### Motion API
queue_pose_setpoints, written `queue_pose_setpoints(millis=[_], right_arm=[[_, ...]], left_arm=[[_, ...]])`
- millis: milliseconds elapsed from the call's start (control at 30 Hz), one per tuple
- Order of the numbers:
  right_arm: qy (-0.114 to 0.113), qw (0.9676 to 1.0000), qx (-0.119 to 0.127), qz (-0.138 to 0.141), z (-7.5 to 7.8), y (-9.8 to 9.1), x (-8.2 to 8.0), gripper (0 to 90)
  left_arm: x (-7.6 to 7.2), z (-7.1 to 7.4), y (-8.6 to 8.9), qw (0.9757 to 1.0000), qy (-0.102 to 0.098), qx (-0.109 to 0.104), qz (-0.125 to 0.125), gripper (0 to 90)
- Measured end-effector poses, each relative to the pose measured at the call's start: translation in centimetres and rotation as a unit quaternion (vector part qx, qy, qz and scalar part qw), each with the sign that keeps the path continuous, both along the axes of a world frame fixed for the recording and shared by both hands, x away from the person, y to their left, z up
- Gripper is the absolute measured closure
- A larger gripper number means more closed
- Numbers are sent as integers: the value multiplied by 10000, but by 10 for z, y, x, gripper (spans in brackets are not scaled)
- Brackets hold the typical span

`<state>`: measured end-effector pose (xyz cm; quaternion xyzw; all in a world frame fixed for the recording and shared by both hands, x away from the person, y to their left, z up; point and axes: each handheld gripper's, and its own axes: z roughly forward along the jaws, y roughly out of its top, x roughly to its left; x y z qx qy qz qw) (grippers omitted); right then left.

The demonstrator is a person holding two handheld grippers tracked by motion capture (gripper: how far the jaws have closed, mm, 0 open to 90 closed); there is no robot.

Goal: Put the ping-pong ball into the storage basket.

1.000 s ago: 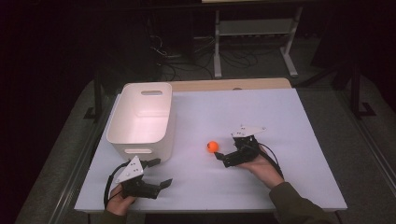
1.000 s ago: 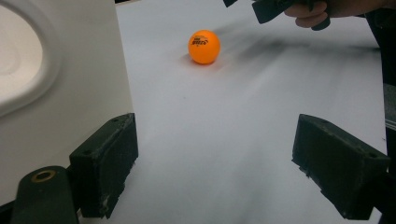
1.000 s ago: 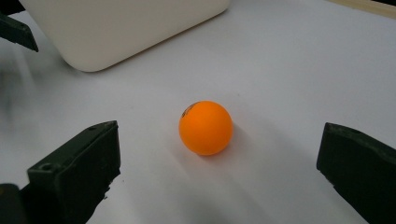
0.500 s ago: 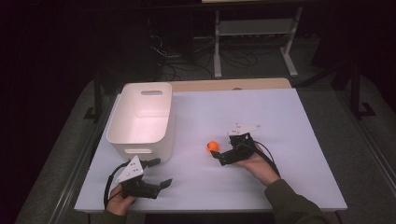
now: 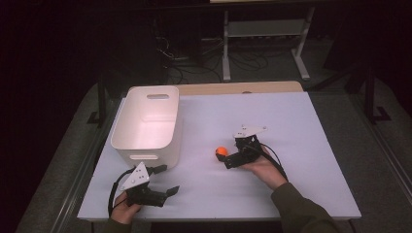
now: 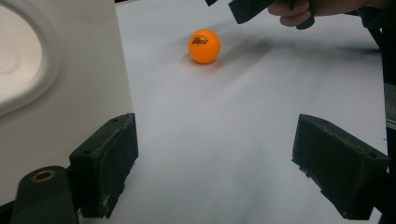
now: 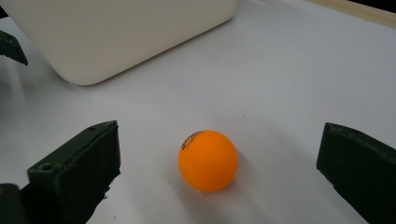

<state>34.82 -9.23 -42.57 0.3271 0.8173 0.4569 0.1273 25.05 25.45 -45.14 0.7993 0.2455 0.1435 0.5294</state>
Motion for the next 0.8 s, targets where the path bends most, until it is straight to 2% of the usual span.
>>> queue_pose_setpoints(millis=[800], right_arm=[[-72, 9999, 82, 60, 2, 14, 10, 0]], left_arm=[[-1, 0, 0, 10000, -32, 10, -24, 141]])
